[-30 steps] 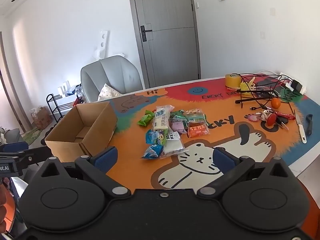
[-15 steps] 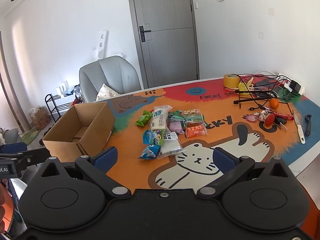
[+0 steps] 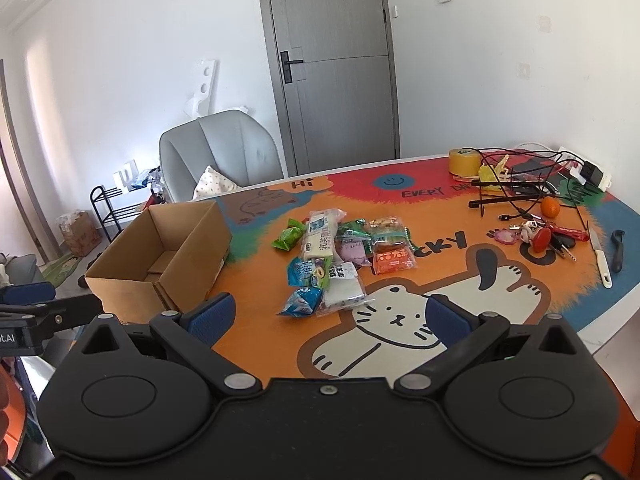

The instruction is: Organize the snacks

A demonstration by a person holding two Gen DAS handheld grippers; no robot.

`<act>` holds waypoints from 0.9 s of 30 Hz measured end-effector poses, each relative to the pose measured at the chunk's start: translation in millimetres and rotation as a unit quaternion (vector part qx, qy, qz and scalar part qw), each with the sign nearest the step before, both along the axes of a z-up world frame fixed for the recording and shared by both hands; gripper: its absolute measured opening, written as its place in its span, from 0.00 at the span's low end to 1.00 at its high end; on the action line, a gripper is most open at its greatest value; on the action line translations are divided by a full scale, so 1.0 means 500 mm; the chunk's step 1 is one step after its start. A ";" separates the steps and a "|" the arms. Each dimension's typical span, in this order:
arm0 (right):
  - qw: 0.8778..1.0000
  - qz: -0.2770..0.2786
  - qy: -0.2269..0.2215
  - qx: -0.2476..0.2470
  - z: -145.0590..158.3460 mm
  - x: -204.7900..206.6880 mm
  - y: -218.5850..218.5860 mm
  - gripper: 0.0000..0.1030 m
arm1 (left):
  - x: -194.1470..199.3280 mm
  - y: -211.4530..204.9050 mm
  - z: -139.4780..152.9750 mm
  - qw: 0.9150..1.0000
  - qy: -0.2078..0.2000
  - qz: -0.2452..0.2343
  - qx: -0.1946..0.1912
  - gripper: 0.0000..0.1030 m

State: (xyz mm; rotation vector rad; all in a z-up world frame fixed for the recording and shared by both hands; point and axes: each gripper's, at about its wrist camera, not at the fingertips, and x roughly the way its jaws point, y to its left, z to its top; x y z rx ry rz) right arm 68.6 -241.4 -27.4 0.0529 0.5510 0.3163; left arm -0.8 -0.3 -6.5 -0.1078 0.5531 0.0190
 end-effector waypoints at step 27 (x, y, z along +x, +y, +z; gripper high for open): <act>1.000 -0.015 -0.001 0.000 -0.013 0.004 -0.004 1.00 | 0.001 0.000 -0.002 1.000 0.001 0.000 0.003 1.00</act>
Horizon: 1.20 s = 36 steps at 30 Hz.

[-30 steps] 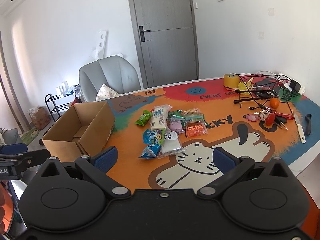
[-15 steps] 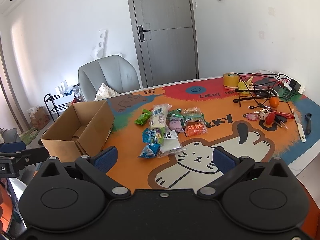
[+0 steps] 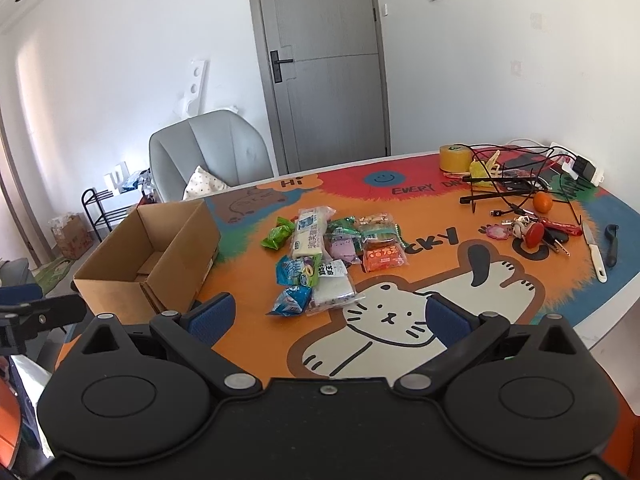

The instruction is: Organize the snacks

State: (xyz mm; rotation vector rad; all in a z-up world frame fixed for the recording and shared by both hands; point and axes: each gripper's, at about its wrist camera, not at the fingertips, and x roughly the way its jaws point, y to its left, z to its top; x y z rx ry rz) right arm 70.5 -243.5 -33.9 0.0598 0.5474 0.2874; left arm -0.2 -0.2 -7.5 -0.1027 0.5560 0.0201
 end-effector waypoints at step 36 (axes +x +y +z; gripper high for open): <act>0.999 -0.021 0.013 0.025 -0.098 0.113 -0.069 1.00 | 0.113 -0.070 -0.066 0.999 -0.023 -0.036 -0.014 0.99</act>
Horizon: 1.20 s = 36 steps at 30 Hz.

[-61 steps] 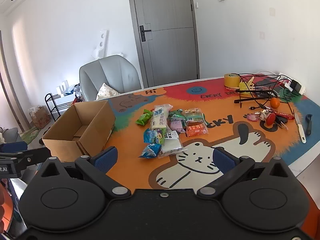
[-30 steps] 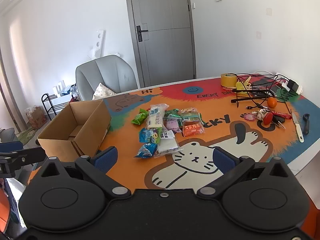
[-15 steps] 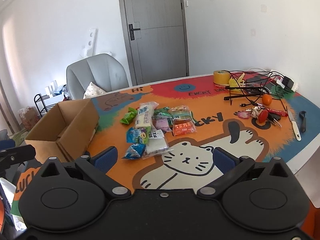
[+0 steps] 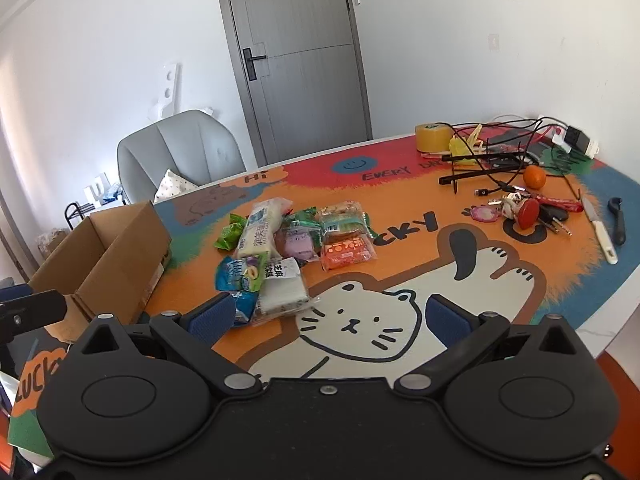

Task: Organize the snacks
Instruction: 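Reach left tool to the blue snack bag while right tool reaches the white bread pack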

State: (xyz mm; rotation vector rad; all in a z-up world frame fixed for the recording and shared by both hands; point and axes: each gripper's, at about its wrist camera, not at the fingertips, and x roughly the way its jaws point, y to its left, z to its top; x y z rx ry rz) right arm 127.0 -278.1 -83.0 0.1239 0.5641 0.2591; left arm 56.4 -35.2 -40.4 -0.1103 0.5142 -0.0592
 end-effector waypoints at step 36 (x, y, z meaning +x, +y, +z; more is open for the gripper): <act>0.993 0.091 0.049 0.060 -0.139 0.172 0.036 0.68 | 0.260 -0.057 -0.179 0.993 0.100 -0.046 -0.051 0.44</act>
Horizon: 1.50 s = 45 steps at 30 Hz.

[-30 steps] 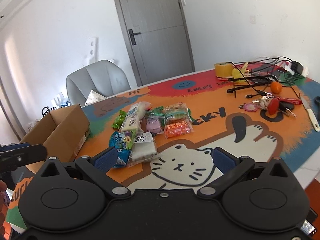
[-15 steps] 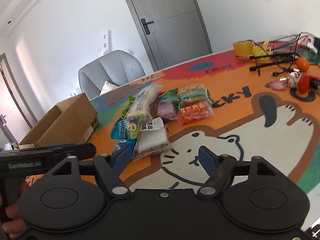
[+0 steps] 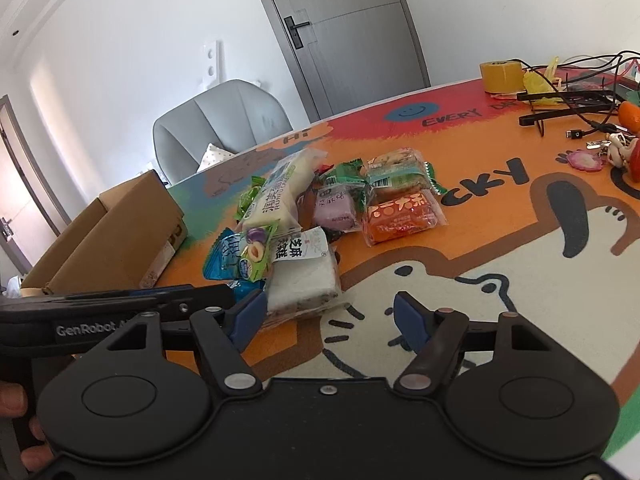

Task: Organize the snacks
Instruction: 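Reach left tool to the blue snack bag while right tool reaches the white bread pack, then close left tool on the blue snack bag while right tool grasps the white bread pack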

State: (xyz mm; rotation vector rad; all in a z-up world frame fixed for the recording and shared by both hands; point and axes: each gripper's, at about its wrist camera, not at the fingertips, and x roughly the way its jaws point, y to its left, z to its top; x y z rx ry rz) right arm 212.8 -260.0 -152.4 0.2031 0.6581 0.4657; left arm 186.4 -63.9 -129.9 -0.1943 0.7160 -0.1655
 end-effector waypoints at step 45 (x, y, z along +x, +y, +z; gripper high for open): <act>0.999 0.025 0.008 -0.036 0.030 -0.011 0.033 0.49 | -0.089 0.071 0.043 0.993 -0.032 0.107 -0.046 0.25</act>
